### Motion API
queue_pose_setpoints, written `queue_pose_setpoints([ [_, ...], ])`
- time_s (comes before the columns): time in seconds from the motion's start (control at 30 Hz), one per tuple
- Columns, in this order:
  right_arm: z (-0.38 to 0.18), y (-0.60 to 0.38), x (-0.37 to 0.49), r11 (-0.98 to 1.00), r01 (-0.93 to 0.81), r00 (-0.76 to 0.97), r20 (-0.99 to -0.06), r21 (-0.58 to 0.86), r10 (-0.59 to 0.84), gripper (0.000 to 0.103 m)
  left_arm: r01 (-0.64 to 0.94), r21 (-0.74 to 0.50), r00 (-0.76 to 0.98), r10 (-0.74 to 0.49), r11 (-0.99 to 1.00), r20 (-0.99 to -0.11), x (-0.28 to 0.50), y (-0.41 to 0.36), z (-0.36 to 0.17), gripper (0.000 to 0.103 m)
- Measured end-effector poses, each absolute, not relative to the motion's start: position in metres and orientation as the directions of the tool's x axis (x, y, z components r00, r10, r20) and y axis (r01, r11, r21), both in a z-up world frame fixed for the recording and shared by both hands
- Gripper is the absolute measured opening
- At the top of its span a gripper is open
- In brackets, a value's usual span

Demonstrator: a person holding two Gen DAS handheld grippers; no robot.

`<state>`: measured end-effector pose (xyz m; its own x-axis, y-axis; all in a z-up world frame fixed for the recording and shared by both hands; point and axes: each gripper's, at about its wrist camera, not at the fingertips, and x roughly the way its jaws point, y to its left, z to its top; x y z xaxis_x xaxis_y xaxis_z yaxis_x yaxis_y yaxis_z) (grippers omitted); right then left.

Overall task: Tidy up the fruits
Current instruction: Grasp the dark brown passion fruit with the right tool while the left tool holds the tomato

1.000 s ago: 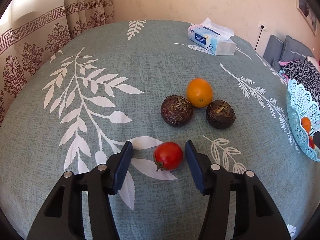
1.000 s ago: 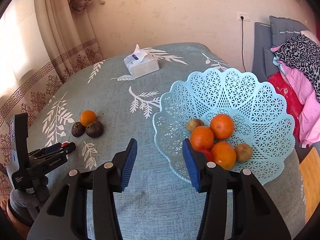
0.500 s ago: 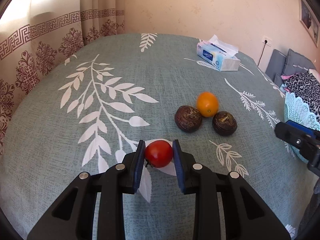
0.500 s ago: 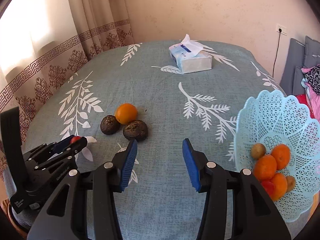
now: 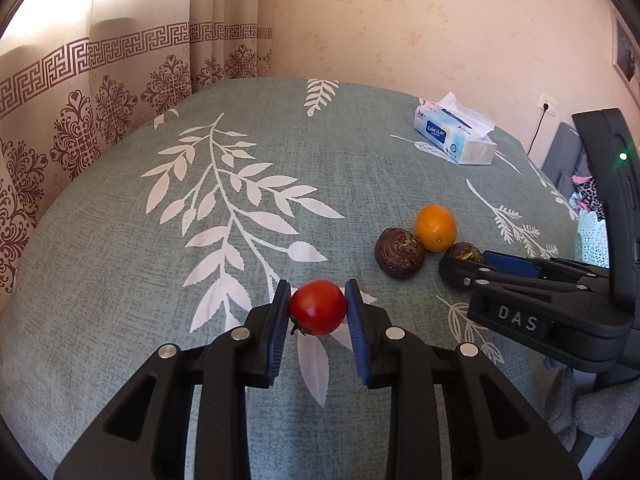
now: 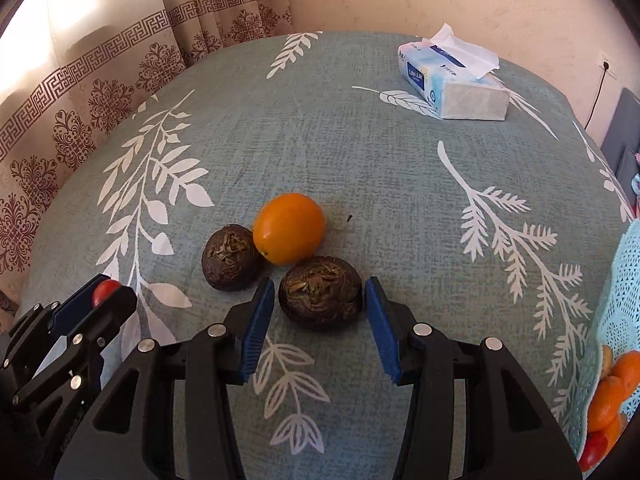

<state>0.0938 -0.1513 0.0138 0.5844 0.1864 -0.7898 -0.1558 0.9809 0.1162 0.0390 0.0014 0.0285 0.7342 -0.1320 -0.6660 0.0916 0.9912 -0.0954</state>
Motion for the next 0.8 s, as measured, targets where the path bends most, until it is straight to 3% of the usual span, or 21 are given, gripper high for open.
queue_pose_setpoints([
  [0.37,0.011,-0.144,0.094,0.986,-0.155,0.609,-0.78,0.056,0.14,0.044,0.097,-0.106,0.725,-0.144,0.99,-0.673,0.04,0.002,0.027,0.028],
  [0.8,0.027,-0.168,0.058,0.986,-0.119,0.636,-0.754,0.114,0.164,0.044,0.102,-0.101,0.727,-0.143,0.99,-0.672,0.039,0.0,0.026,0.028],
])
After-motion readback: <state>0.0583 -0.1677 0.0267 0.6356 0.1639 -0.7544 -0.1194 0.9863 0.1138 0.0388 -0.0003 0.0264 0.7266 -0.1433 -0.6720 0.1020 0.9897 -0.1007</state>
